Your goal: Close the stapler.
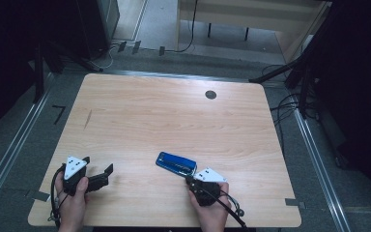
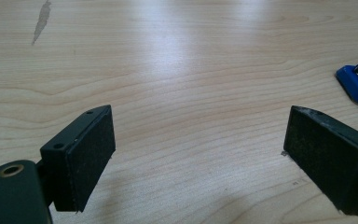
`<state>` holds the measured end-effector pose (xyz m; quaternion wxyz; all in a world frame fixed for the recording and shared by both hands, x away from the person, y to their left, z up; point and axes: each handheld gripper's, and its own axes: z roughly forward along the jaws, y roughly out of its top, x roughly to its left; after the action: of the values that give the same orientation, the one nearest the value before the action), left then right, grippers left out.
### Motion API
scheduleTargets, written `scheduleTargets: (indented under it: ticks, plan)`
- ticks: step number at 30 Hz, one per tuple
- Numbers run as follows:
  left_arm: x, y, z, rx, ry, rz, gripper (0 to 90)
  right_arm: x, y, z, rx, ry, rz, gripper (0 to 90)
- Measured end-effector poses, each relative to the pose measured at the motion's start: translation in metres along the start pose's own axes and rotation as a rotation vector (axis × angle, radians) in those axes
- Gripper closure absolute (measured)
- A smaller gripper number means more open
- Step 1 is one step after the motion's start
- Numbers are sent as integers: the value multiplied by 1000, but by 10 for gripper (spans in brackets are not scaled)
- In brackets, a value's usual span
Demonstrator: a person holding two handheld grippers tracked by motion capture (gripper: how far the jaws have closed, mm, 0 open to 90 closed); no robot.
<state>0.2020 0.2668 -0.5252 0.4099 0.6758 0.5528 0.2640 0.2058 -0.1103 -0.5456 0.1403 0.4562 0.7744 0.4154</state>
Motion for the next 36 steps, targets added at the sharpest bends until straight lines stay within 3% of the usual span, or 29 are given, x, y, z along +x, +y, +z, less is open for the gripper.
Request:
scheduleTargets:
  ticks: [20,36]
  plan:
    - [0,0,0,8,-4,4,94,-22,11,8,-4,-24,44,900]
    - [0,0,1,10,-3,3,94,-30,16,13,-6,-31,55,900]
